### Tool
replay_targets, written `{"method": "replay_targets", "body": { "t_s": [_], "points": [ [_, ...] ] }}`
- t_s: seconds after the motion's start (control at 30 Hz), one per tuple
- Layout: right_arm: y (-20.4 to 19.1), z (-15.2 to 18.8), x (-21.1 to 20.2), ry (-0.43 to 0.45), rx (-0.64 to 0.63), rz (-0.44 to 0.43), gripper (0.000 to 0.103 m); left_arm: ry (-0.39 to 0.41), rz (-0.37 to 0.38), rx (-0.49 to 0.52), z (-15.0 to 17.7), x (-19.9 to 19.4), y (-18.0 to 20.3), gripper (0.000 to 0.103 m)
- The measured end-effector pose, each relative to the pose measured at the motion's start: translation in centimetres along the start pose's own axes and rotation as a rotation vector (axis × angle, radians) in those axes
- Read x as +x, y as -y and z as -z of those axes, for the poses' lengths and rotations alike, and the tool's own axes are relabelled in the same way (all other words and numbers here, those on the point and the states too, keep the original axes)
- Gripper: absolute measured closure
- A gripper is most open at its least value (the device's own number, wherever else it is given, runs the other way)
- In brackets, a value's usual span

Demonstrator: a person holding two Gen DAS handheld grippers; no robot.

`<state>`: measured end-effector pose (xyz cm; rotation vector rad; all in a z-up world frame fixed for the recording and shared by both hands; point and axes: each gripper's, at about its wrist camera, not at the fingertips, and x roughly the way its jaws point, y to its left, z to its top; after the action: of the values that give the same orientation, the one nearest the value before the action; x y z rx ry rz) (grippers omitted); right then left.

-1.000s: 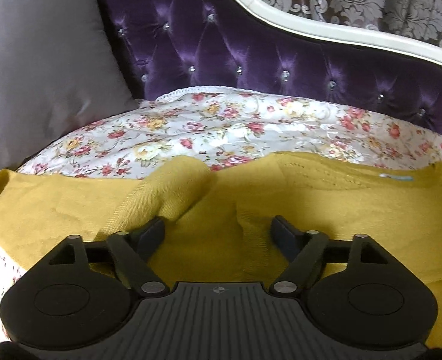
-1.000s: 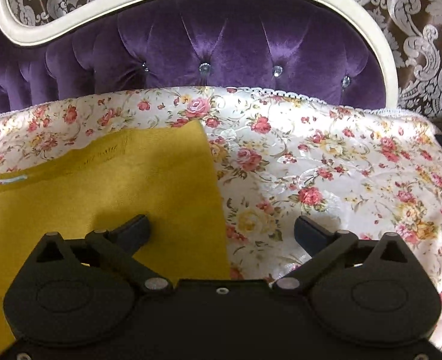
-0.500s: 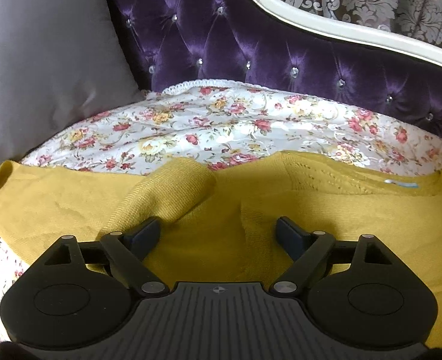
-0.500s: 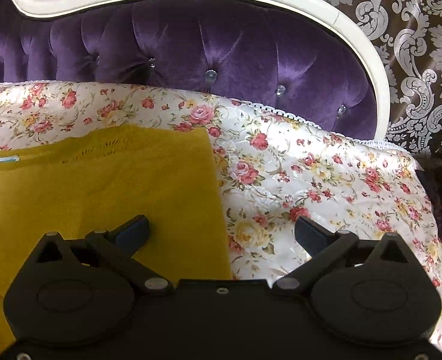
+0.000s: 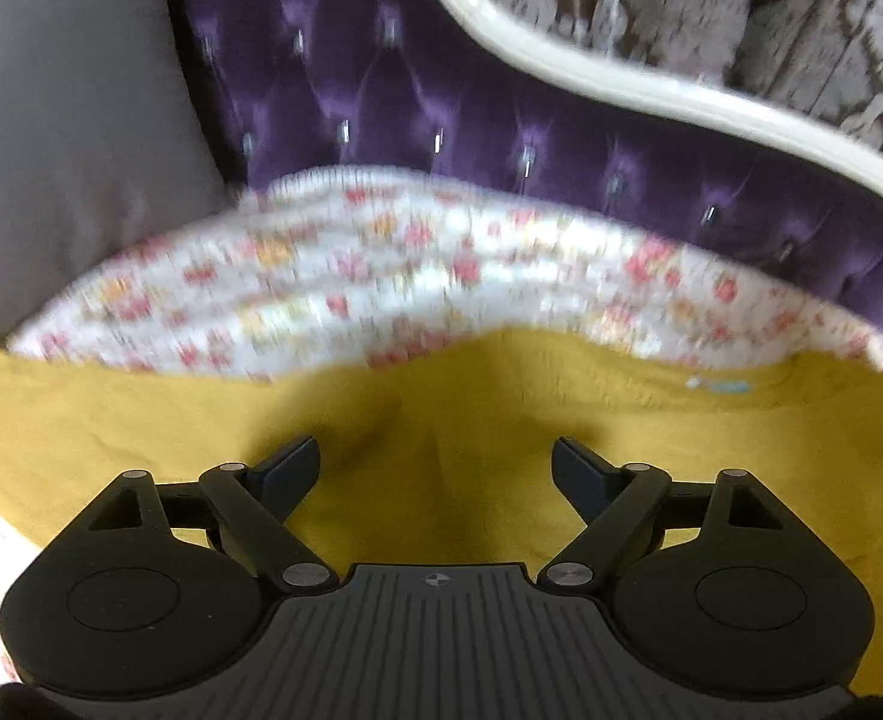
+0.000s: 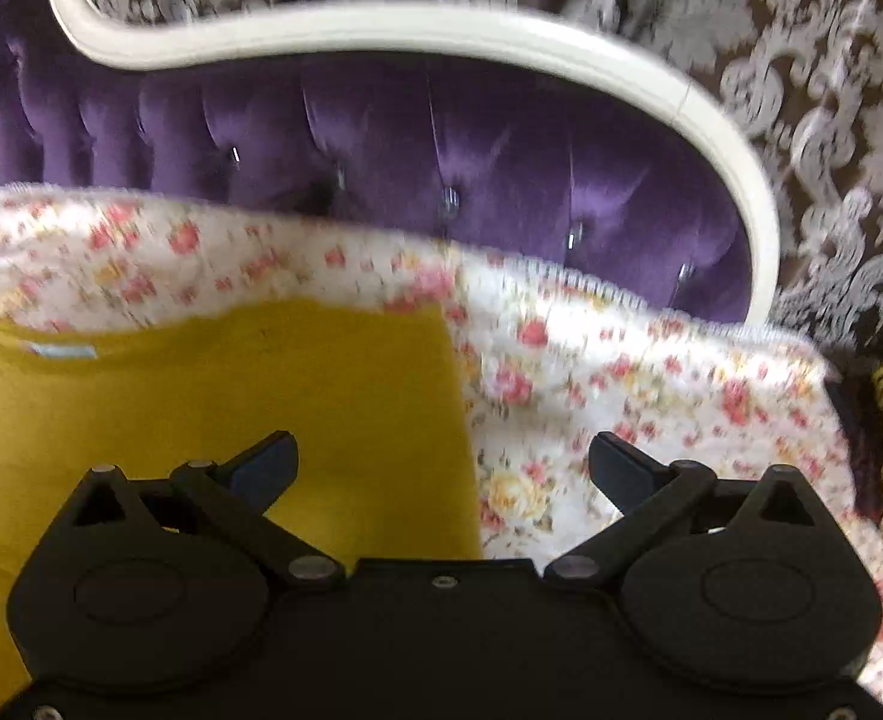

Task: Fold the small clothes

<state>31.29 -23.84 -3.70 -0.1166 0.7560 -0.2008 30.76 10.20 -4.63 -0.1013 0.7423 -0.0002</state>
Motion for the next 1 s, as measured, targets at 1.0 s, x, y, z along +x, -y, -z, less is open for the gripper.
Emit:
{"method": "replay_targets", "body": {
  "t_s": [1.0],
  "points": [
    [-11.9,4.1,-5.5,0.038,-0.078,-0.438,0.001,0.090,-0.088,-0.425,6.7,-1.9,-24.7,0.006]
  ]
}}
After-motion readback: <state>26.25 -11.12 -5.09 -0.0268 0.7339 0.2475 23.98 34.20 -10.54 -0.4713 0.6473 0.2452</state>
